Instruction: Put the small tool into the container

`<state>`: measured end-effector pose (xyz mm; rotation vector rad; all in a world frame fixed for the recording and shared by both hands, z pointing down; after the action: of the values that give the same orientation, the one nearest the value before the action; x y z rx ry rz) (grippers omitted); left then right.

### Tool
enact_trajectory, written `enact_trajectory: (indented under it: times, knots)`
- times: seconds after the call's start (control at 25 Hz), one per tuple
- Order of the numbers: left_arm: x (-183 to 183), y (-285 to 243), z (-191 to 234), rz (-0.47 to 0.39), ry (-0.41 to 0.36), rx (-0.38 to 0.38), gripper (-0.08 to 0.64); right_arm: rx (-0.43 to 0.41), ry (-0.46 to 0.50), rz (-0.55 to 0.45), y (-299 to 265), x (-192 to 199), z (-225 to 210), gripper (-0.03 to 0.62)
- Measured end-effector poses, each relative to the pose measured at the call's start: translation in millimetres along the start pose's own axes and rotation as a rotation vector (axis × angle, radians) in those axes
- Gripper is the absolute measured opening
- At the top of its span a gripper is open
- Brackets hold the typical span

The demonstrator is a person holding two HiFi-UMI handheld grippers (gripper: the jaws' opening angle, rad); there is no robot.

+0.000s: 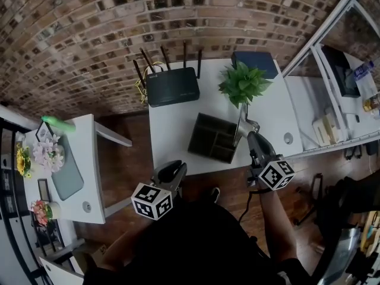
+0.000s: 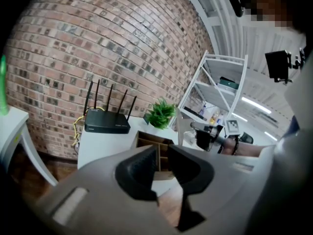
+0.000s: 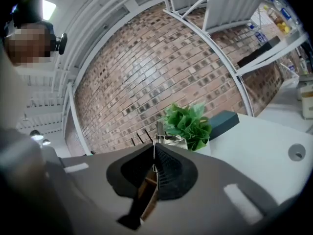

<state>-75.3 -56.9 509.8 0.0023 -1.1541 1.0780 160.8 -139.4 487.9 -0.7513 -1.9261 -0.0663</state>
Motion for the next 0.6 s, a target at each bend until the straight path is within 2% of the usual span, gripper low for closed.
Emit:
enact_trajectory:
  times: [0.32, 0.6]
  knots:
    - [1.8, 11.1, 14.5, -0.023, 0.034, -0.048, 0.064, -0.044, 0.269, 0.060, -38.0, -16.6, 16.2, 0.017]
    - [6.2, 16.8, 22.0, -0.031, 0.060, -0.077, 0.061, -0.095, 0.546, 0.213, -64.7, 12.8, 24.0, 0.015]
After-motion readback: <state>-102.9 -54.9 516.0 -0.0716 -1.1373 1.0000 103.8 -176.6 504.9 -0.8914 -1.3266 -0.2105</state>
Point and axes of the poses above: the fingertips, and each gripper's own axes: y backward along the fingers, z to its left, x out of its underside, the point moved 1 cm from there along y, backward along the fingers, and after that the axes turned 10 degrees about z, right-handed, at the moved point
